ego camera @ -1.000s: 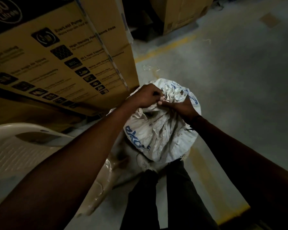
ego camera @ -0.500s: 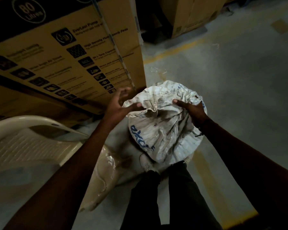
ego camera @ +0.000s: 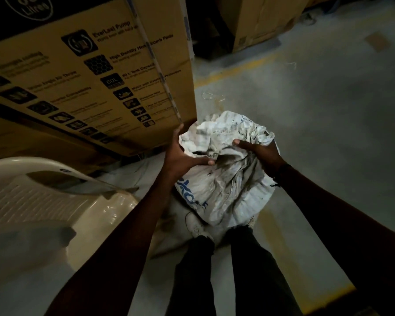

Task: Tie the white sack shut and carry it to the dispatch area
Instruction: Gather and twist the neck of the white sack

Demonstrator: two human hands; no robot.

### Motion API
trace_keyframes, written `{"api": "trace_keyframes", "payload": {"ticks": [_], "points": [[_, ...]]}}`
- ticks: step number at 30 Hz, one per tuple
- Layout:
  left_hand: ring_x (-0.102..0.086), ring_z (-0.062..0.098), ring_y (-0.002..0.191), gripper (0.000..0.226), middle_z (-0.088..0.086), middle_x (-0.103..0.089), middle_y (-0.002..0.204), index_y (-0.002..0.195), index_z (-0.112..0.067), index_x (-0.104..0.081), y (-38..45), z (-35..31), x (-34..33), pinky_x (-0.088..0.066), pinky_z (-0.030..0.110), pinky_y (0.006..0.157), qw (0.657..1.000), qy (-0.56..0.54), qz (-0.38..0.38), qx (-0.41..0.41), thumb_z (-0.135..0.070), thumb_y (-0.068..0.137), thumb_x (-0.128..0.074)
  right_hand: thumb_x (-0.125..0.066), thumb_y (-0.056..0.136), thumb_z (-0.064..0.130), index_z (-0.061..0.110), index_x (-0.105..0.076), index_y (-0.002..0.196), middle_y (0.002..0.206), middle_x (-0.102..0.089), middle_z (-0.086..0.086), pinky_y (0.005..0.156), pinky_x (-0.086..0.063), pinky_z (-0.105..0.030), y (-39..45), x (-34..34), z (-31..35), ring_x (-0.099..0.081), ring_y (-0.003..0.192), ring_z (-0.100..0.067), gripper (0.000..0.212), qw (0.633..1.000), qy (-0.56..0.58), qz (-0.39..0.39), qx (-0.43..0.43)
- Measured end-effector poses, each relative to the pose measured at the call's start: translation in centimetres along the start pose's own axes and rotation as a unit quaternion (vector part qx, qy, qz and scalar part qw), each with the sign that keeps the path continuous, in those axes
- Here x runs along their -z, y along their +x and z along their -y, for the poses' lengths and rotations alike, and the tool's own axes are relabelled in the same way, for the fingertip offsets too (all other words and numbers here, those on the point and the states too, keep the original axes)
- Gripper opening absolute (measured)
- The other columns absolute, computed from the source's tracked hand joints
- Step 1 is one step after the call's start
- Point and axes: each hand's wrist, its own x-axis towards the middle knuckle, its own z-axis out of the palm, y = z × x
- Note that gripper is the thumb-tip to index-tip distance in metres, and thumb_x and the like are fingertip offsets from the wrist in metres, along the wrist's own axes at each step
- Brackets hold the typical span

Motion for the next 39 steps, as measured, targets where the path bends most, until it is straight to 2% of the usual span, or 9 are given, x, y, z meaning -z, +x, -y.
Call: {"api": "trace_keyframes", "payload": {"ticks": [7, 13, 17, 19, 23, 28, 31, 35, 39], "points": [[-0.071, -0.011, 0.093, 0.063, -0.014, -0.075, 0.104, 0.099, -0.033, -0.068, 2.8, -1.6, -1.4, -0.06, 0.023, 0.091, 0.992, 0.085, 0.092, 0.011, -0.024, 0.05, -0.105, -0.097, 0.068, 0.016, 0.008, -0.067, 0.13, 0.127, -0.075, -0.008, 0.109, -0.052, -0.053, 0.8, 0.6, 0.1, -0.072, 0.119, -0.026, 0.069, 0.999, -0.015, 0.027, -0.011], [-0.07, 0.011, 0.115, 0.09, -0.007, -0.073, 0.121, 0.121, -0.035, -0.065, 5.1, -1.0, -4.4, -0.057, 0.047, 0.101, 0.994, 0.08, 0.065, -0.03, -0.06, 0.042, -0.101, -0.09, 0.078, 0.019, 0.01, -0.069, 0.131, 0.129, -0.074, -0.009, 0.112, -0.05, -0.052, 2.5, 0.6, 1.0, -0.07, 0.121, -0.028, 0.057, 0.994, -0.033, 0.101, -0.028], [-0.06, -0.017, 0.087, 0.093, -0.012, -0.066, 0.097, 0.118, -0.017, -0.053, 5.6, -1.2, -7.3, -0.053, 0.012, 0.082, 0.995, 0.083, 0.047, -0.038, -0.046, 0.046, -0.104, -0.073, 0.093, 0.034, 0.006, -0.069, 0.129, 0.115, -0.08, -0.004, 0.095, -0.06, -0.033, 3.0, -0.1, 2.5, -0.075, 0.108, -0.016, 0.045, 0.992, 0.003, 0.116, -0.04], [-0.054, -0.029, 0.095, 0.111, -0.023, -0.061, 0.11, 0.136, -0.024, -0.043, 5.5, -1.4, -8.6, -0.043, -0.003, 0.081, 0.995, 0.067, 0.046, -0.053, -0.034, 0.045, -0.106, -0.048, 0.108, 0.035, 0.0, -0.066, 0.125, 0.1, -0.082, -0.005, 0.079, -0.062, -0.026, 3.2, -0.5, 3.4, -0.078, 0.093, -0.014, 0.043, 0.99, 0.057, 0.115, -0.055], [-0.058, -0.005, 0.126, 0.131, -0.017, -0.06, 0.139, 0.152, -0.038, -0.039, 6.0, -1.7, -10.5, -0.048, 0.017, 0.105, 0.998, 0.022, 0.005, -0.061, -0.038, 0.039, -0.106, -0.03, 0.106, 0.062, 0.008, -0.051, 0.149, 0.138, -0.067, -0.014, 0.106, -0.053, -0.04, 4.7, -0.8, 3.7, -0.066, 0.127, -0.027, 0.072, 0.988, 0.05, 0.116, -0.092], [-0.07, -0.004, 0.105, 0.083, -0.013, -0.074, 0.112, 0.124, -0.021, -0.063, 5.9, -1.7, -11.7, -0.053, 0.012, 0.088, 0.996, -0.011, -0.049, -0.07, -0.027, 0.051, -0.104, -0.021, 0.102, 0.07, 0.016, -0.062, 0.137, 0.136, -0.069, -0.012, 0.112, -0.048, -0.04, 6.2, -0.4, 3.3, -0.066, 0.126, -0.027, 0.077, 0.974, 0.024, 0.192, -0.117], [-0.071, -0.003, 0.091, 0.064, -0.013, -0.074, 0.098, 0.11, -0.021, -0.065, 5.7, -1.6, -12.2, -0.053, 0.015, 0.08, 0.994, -0.004, -0.084, -0.067, -0.029, 0.058, -0.1, -0.038, 0.09, 0.082, 0.019, -0.033, 0.16, 0.151, -0.057, -0.011, 0.12, -0.04, -0.046, 6.3, -0.5, 3.3, -0.061, 0.134, -0.026, 0.094, 0.973, 0.029, 0.185, -0.133], [-0.07, 0.012, 0.091, 0.057, -0.01, -0.073, 0.096, 0.102, -0.024, -0.065, 5.3, -2.0, -13.2, -0.056, 0.031, 0.079, 0.989, -0.001, -0.135, -0.065, -0.039, 0.056, -0.095, -0.042, 0.087, 0.08, 0.012, -0.059, 0.135, 0.115, -0.076, -0.009, 0.095, -0.061, -0.037, 4.8, -0.9, 2.5, -0.076, 0.105, -0.019, 0.085, 0.991, 0.057, 0.098, -0.065], [-0.07, 0.01, 0.091, 0.058, -0.013, -0.073, 0.096, 0.1, -0.028, -0.065, 4.7, -2.3, -14.3, -0.059, 0.033, 0.081, 0.984, -0.006, -0.169, -0.048, -0.043, 0.053, -0.094, -0.05, 0.094, 0.061, 0.008, -0.063, 0.128, 0.133, -0.067, -0.013, 0.117, -0.04, -0.053, 1.6, 0.3, -2.0, -0.061, 0.126, -0.027, 0.064, 0.991, -0.075, -0.05, 0.095]]}}
